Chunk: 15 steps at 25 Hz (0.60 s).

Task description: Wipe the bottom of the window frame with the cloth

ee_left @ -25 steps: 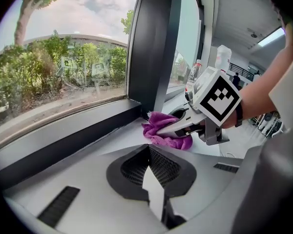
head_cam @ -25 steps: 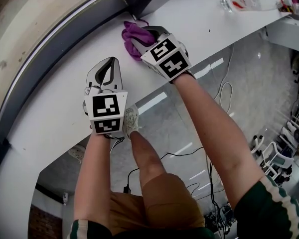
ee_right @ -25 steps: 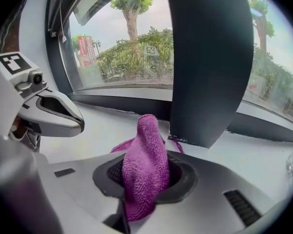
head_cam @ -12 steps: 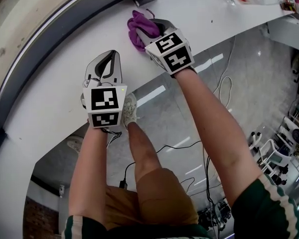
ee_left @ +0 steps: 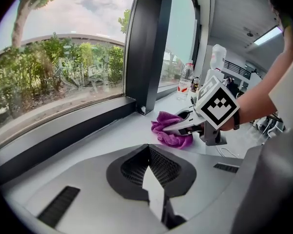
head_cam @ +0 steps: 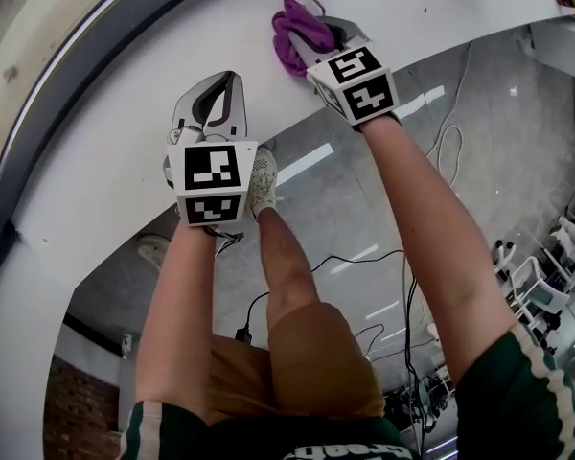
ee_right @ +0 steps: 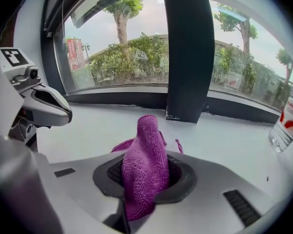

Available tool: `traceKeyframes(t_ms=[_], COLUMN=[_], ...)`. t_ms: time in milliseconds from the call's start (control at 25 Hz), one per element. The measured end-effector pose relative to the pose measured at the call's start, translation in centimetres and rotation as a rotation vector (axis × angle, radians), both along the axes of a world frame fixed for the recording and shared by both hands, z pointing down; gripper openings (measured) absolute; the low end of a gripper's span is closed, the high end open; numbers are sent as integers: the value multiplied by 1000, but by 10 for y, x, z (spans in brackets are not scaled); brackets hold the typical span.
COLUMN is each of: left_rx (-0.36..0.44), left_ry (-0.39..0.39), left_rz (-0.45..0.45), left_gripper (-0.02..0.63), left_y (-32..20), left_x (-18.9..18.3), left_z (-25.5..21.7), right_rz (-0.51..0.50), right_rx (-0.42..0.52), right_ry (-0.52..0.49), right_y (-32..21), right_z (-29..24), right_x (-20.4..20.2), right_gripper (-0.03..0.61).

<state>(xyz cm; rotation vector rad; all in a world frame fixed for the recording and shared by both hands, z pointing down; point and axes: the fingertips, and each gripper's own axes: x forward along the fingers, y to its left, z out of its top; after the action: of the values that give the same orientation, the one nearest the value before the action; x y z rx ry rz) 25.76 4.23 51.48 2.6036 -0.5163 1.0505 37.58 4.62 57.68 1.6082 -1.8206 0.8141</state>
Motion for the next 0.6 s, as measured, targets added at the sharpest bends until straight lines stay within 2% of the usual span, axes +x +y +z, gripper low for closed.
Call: traceKeyframes(t_ms=[280,600], left_rx=[-12,-20], left_ry=[-22,-6], left_rz=[-4,-22], left_gripper=[8,8], left_y=[17,20], left_x=[-16,-21], left_z=[7,3], right_rz=[35,54], right_rx=[-19,-37], right_ry=[2,24], right_y=[23,30], right_z=[2,4], right_x=[-5,-5], right_gripper=[95,95])
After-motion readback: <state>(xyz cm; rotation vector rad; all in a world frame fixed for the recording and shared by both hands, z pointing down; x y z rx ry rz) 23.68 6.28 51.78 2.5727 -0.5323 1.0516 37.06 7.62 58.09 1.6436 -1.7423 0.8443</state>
